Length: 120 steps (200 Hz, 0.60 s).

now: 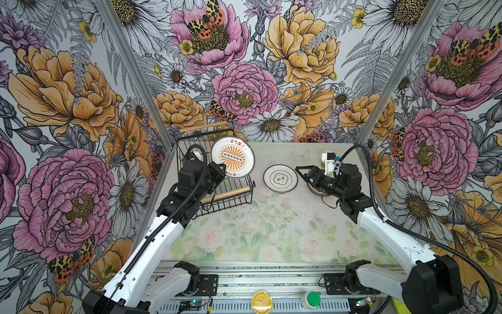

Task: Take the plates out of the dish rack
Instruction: 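Lift the sunburst plate out of the rack with the left gripper, then carry the sunburst plate toward the right gripper while the right gripper approaches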

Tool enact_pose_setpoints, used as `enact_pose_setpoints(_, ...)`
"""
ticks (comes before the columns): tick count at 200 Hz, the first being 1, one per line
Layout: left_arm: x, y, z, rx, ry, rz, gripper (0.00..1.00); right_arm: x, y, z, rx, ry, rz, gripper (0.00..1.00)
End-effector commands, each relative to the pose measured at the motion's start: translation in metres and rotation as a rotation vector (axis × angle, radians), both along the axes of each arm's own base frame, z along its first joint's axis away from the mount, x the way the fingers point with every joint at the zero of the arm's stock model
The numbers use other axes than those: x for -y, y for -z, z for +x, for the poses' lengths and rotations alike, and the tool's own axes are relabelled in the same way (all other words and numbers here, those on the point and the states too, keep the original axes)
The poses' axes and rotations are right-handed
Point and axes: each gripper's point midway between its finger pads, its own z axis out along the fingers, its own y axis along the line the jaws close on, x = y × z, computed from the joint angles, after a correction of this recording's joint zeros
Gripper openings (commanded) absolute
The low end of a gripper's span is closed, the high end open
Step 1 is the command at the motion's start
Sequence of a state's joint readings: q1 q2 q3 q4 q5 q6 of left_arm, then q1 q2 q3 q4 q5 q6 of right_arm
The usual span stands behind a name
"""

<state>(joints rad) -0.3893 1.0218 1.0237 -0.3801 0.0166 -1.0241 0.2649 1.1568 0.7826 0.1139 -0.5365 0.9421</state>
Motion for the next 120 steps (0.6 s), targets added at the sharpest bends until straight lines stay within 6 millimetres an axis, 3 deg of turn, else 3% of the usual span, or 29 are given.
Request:
enact_pose_setpoints(1,0.033,-0.026,0.007,0.095,0.083,-0.124,0.00,-0.013,-0.031,0.000,0.103,-0.031,0.089,0.88)
enact_pose_setpoints(63,0.086,-0.010,0.021,0.070,0.207,-0.246,0.00,-0.031,-0.034,0.006,0.132,-0.047,0.115,0.76)
enact_pose_setpoints(120,0.115,0.000,0.027,0.048,0.290,-0.300,0.00,-0.046,-0.029,0.016,0.110,-0.059,0.132,0.65)
